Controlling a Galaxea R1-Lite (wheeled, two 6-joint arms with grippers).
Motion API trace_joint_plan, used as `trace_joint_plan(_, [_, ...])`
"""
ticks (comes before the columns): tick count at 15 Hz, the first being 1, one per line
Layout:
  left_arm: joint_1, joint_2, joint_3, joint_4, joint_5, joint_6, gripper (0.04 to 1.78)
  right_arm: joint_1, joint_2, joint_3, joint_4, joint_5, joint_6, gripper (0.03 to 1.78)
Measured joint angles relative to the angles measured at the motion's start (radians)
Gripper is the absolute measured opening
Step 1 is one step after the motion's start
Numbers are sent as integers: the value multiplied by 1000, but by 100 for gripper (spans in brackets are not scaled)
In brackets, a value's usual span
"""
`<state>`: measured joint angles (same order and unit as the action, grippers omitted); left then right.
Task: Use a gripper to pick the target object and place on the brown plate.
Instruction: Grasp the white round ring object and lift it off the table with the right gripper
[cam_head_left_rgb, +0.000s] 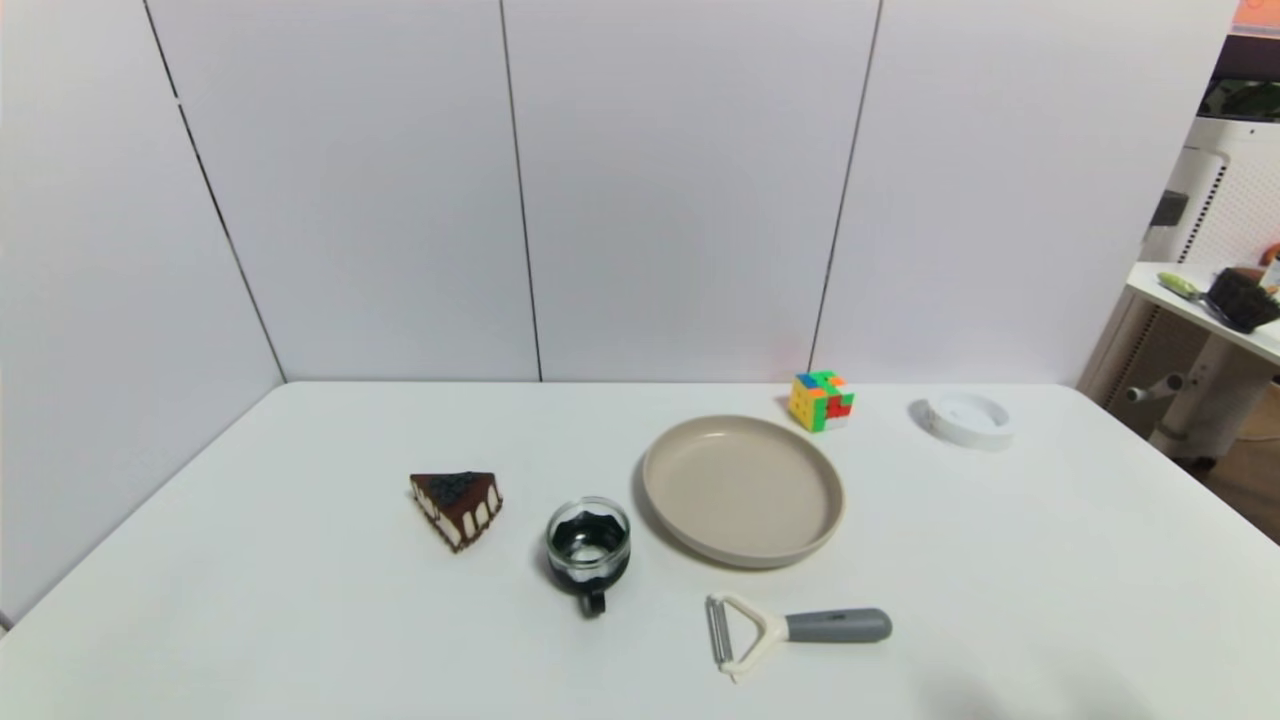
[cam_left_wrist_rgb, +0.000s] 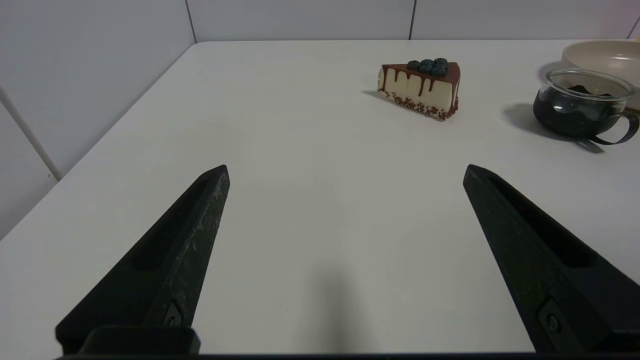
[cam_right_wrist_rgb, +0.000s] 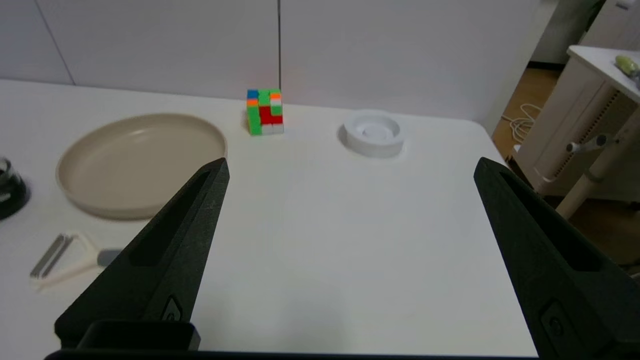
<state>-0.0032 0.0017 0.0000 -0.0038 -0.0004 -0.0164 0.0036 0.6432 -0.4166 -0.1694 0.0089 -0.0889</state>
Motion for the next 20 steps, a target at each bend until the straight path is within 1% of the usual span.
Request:
trace_joint_plan(2, [0,0,0,0,0,0,169,1,227,-248,45,2,-9,169])
trace_joint_plan(4, [0,0,0,0,0,0,169,-3,438,-498,143,2,-12,169])
trace_joint_plan(5, [0,0,0,0,0,0,169,-6,547,-624,211,2,-13,169])
trace_joint_plan(7, [0,0,0,0,0,0,169,-19,745,-818,359,3,-17,169])
trace_joint_plan(9, [0,0,0,0,0,0,169,-40,921,-954,486,4,-21,169])
trace_joint_plan(11, [0,0,0,0,0,0,169,-64,1085,-1058,589,3,-24,169])
trace_joint_plan(13, [0,0,0,0,0,0,169,-82,1215,-1133,648,4,-25,169])
trace_joint_plan(16, [0,0,0,0,0,0,169,-93,1333,-1211,660,4,-30,169])
trace_joint_plan(18, [0,0,0,0,0,0,169,-94,1381,-1244,658,4,-33,169])
trace_joint_plan(20, [0,0,0,0,0,0,169,-94,1421,-1274,654,4,-53,169])
